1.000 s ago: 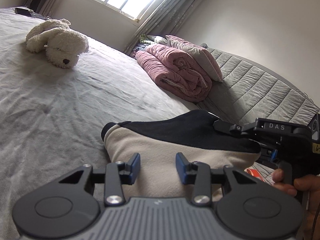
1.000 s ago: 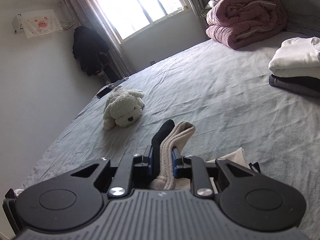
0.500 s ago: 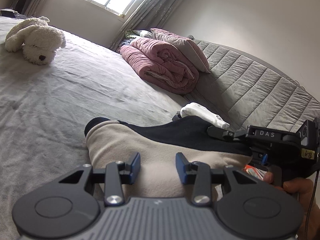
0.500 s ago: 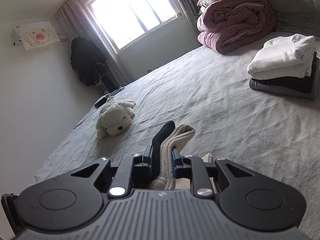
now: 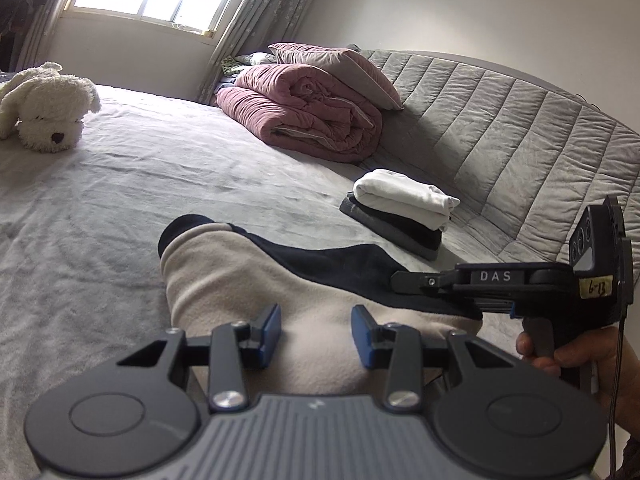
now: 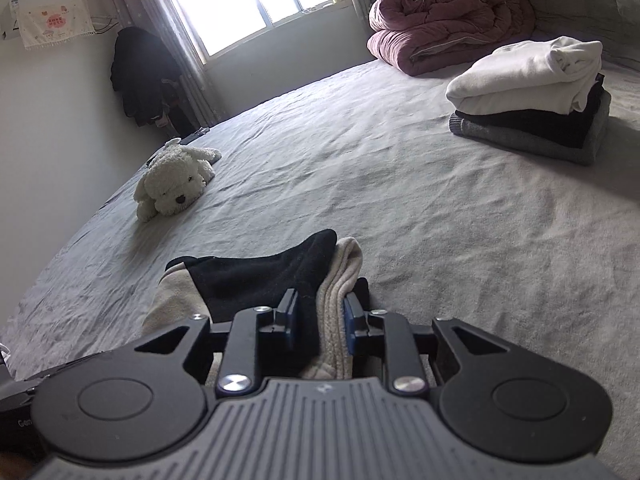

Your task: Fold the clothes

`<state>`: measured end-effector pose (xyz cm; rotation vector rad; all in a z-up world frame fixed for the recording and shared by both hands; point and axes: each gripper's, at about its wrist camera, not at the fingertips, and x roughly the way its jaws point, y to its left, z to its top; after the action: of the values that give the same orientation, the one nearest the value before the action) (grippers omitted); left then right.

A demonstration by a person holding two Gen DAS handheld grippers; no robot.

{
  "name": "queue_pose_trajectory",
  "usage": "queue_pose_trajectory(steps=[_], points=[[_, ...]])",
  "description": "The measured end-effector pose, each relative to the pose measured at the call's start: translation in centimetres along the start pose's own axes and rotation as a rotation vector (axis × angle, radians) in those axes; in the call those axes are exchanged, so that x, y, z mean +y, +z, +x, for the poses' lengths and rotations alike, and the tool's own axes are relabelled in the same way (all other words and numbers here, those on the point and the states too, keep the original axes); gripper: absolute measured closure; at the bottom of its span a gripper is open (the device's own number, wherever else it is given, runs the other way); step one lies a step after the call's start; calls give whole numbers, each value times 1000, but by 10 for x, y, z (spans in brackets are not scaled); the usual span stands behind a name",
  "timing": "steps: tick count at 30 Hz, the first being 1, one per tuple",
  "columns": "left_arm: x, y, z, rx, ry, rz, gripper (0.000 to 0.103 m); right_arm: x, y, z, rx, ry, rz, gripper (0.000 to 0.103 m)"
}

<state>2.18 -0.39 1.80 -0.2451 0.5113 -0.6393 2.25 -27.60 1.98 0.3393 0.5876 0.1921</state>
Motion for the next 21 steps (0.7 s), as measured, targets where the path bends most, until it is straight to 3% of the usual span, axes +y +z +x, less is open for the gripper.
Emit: queue_pose_trajectory(steps=[1, 3, 11, 16, 21], points=[[0, 1, -1, -1, 2, 5, 64, 2, 1, -2, -10, -7, -17, 66], [-3, 4, -4, -6, 3, 27, 64, 6, 3, -7, -31, -22, -50, 63], [-16, 6, -15, -26, -20, 163, 64, 44, -7, -34, -160, -77, -364, 62], [-19, -6, -11, -14, -17, 200, 64, 60, -30, -27, -122, -60, -538, 62], [-21, -10, -11, -9, -23, 218, 64, 46, -46, -15, -55, -85, -581, 67]])
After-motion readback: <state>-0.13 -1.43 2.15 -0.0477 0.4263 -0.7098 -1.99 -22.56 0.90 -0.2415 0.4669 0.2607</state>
